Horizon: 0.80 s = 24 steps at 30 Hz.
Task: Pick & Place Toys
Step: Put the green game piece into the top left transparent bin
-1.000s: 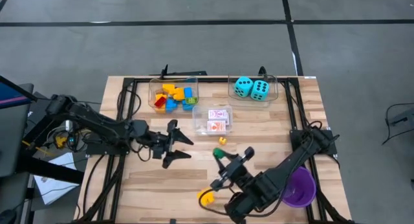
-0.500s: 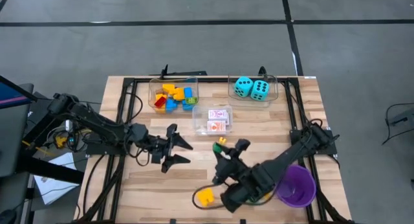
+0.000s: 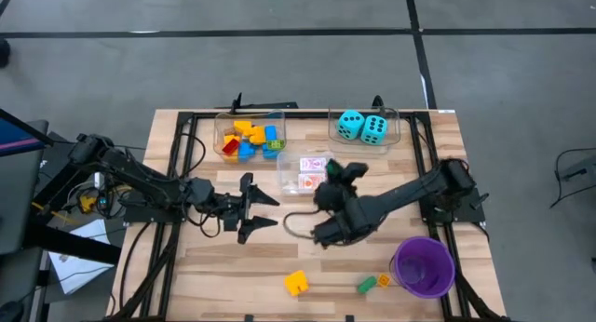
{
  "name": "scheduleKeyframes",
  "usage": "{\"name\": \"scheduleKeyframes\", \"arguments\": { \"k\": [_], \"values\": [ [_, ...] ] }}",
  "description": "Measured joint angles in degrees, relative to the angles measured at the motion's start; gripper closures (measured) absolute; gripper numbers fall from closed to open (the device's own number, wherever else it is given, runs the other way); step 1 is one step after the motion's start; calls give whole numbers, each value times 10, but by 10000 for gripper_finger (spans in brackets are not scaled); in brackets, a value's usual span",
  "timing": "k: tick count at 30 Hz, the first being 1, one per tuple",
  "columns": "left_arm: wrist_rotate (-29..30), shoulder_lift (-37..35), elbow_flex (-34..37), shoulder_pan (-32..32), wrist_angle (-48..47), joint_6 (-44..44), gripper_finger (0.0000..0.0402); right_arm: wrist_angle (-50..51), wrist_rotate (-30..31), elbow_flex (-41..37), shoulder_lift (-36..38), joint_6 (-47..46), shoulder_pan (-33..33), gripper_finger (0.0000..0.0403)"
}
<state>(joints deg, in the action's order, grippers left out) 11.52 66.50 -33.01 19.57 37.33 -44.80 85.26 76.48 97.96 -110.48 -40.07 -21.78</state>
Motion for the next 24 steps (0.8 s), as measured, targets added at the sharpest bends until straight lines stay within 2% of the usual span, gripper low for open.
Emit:
{"name": "scheduleKeyframes", "arguments": {
  "k": [5,8,11,17,21,24],
  "values": [
    [31,0,0,0,-17,-3,153,-20,36,-107,90,-129,-4,311],
    [32,0,0,0,-17,-3,153,-46,60,-177,158,-227,-11,314],
    [32,0,0,0,-15,-4,153,-85,65,-250,219,-286,-12,314],
    [32,0,0,0,-8,-4,153,-213,90,-374,309,-255,-4,314],
    [32,0,0,-5,2,-4,153,-246,91,-409,336,-237,32,314],
    [33,0,0,-8,3,-4,153,-254,93,-408,350,-266,73,314]
  ]
}}
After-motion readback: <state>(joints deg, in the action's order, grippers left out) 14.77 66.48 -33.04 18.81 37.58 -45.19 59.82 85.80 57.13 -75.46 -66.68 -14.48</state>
